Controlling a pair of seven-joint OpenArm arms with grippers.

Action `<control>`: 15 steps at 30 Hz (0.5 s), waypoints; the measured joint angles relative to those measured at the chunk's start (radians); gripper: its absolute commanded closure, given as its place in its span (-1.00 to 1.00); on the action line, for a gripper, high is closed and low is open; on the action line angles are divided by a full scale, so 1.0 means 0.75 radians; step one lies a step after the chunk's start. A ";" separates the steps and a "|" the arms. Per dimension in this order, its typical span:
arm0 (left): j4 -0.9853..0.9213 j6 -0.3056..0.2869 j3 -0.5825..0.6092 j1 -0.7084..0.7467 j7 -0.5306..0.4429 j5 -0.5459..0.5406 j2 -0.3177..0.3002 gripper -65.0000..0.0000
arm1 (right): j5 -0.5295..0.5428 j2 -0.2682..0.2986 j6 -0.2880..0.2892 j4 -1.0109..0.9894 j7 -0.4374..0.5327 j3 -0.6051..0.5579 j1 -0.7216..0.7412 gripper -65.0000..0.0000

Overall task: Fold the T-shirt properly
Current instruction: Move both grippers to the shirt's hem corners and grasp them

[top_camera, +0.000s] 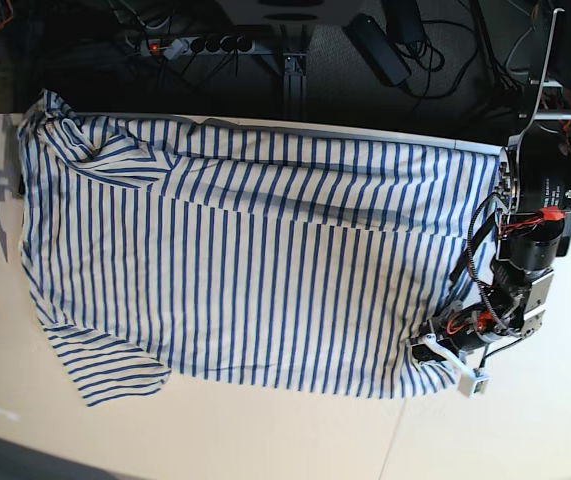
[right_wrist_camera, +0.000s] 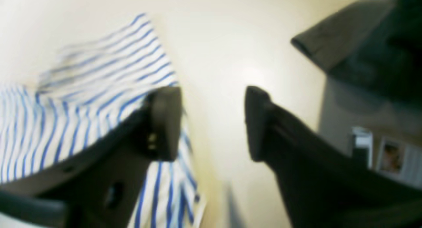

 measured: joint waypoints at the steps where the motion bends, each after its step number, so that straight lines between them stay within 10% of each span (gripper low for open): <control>1: 0.001 -0.001 0.000 0.000 0.008 -0.003 0.000 1.00 | -0.001 -0.001 -0.001 -0.117 0.017 0.001 0.056 0.01; 8: 0.001 -0.005 0.000 0.000 0.023 -0.007 -0.004 1.00 | -0.008 -0.015 0.000 -0.743 0.051 0.003 0.290 0.01; 15: 0.001 -0.030 0.000 0.000 0.023 -0.012 -0.001 1.00 | 0.002 -0.121 0.000 -0.803 0.129 0.009 0.307 0.01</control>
